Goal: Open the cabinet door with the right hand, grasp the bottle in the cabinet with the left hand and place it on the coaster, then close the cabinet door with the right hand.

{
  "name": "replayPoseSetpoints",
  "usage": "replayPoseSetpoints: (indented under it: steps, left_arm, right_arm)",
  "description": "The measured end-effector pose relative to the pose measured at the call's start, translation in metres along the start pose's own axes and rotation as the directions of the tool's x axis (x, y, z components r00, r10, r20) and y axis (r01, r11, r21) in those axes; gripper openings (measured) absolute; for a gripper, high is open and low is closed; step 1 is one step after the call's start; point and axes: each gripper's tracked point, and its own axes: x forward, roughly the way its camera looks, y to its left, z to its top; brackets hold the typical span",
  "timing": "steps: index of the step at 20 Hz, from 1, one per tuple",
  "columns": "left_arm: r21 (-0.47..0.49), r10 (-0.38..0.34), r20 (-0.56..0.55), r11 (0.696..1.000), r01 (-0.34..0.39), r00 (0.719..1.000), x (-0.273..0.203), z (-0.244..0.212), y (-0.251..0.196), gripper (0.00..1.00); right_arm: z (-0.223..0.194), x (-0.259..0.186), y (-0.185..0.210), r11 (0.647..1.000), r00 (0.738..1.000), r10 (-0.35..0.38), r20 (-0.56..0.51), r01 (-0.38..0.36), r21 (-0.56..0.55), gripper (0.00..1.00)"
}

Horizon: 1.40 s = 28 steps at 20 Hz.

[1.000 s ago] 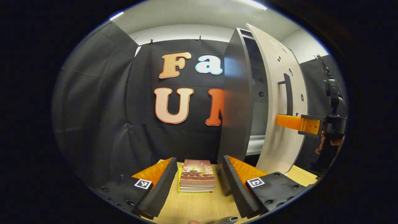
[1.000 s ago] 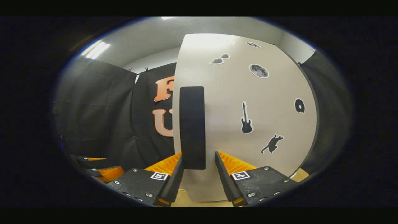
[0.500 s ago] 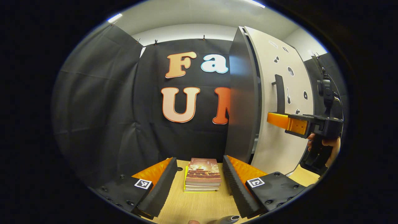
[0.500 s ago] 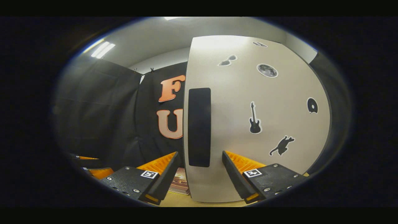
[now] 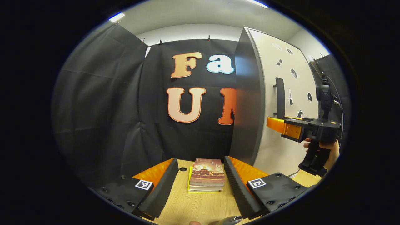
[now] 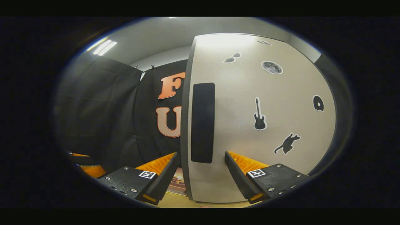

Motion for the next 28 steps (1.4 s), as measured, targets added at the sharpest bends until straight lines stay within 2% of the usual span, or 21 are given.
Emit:
replayPoseSetpoints:
  steps: [5,8,13,16,18,19,20,22,28]
  left_arm:
    - [-0.006,-0.027,0.007,1.000,0.027,1.000,0.002,0.004,0.004,0.95]
    - [0.001,-0.071,0.017,0.997,0.071,0.997,0.006,0.006,0.001,0.96]
    - [-0.014,-0.183,0.024,0.983,0.183,0.983,0.017,0.007,-0.016,0.95]
    - [-0.015,-0.218,0.029,0.976,0.219,0.975,0.017,0.014,-0.023,0.95]
    - [-0.020,-0.219,0.044,0.975,0.220,0.975,0.014,0.020,-0.027,0.96]
    - [-0.023,-0.213,0.054,0.976,0.215,0.976,0.012,0.024,-0.028,0.95]
    - [-0.024,-0.207,0.060,0.978,0.208,0.977,0.011,0.025,-0.029,0.96]
    - [-0.024,-0.189,0.068,0.981,0.191,0.980,0.005,0.029,-0.035,0.95]
    - [0.003,-0.068,0.089,0.998,0.068,0.994,-0.029,0.045,-0.062,0.95]
  right_arm:
    - [-0.001,0.000,0.000,1.000,1.000,-0.020,-0.014,0.019,-0.017,0.91]
    - [-0.002,-0.010,-0.004,0.996,0.997,-0.071,-0.026,0.069,-0.061,0.92]
    - [0.018,-0.064,-0.001,0.978,0.986,-0.168,0.002,0.167,-0.124,0.93]
    - [0.029,-0.102,-0.002,0.970,0.975,-0.221,0.016,0.222,-0.100,0.93]
    - [0.038,-0.124,-0.004,0.970,0.972,-0.232,0.036,0.234,-0.072,0.93]
    - [0.041,-0.137,-0.008,0.968,0.970,-0.241,0.041,0.243,-0.067,0.97]
    - [0.042,-0.147,-0.013,0.966,0.968,-0.247,0.041,0.250,-0.067,0.93]
    - [0.046,-0.166,-0.024,0.966,0.967,-0.249,0.048,0.252,-0.065,0.93]
    - [0.043,-0.227,-0.065,0.980,0.980,-0.192,0.057,0.195,-0.044,0.93]
